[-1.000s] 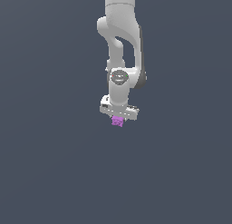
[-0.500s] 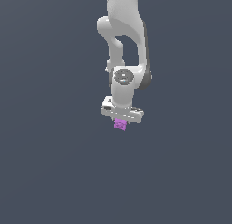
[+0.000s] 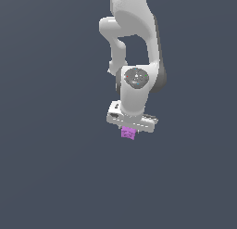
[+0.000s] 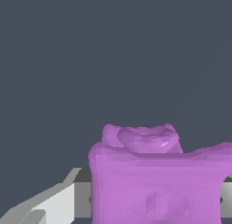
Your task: Pick up the object and move it to a goal position.
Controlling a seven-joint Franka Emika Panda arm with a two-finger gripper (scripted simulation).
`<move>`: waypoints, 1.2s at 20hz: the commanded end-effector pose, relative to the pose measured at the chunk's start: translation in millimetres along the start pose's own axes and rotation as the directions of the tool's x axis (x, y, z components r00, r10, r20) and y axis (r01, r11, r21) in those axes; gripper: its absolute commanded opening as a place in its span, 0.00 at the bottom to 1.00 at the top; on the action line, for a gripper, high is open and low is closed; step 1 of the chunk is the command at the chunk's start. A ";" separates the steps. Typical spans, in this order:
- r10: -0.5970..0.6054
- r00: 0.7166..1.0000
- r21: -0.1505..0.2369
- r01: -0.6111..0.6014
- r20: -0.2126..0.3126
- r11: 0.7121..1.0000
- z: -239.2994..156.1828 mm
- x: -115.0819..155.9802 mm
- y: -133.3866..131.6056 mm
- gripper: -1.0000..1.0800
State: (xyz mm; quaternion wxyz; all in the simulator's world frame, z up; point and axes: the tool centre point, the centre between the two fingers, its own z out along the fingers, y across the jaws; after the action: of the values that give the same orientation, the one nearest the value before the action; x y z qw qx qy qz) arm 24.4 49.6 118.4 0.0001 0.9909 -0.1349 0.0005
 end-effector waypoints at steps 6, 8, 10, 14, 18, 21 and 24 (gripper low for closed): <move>0.000 1.000 0.000 0.000 0.000 1.000 -30.0 34.4 -25.0 0.00; 0.000 1.000 0.000 0.000 0.000 1.000 -37.0 42.6 -31.0 0.00; 0.000 1.000 0.000 0.000 0.000 1.000 -43.6 50.5 -36.6 0.00; 0.000 1.000 0.000 0.000 0.000 1.000 -55.7 65.1 -47.0 0.00; 0.001 1.000 0.000 -0.001 0.001 1.000 -66.1 78.5 -56.1 0.00; 0.001 1.000 0.000 -0.001 0.001 1.000 -73.1 87.2 -62.2 0.00; 0.001 1.000 0.000 -0.001 0.001 1.000 -78.4 94.1 -66.9 0.00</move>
State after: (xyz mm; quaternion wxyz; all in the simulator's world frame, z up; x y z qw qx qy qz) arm 128.7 87.7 194.0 0.0000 0.9908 -0.1351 0.0001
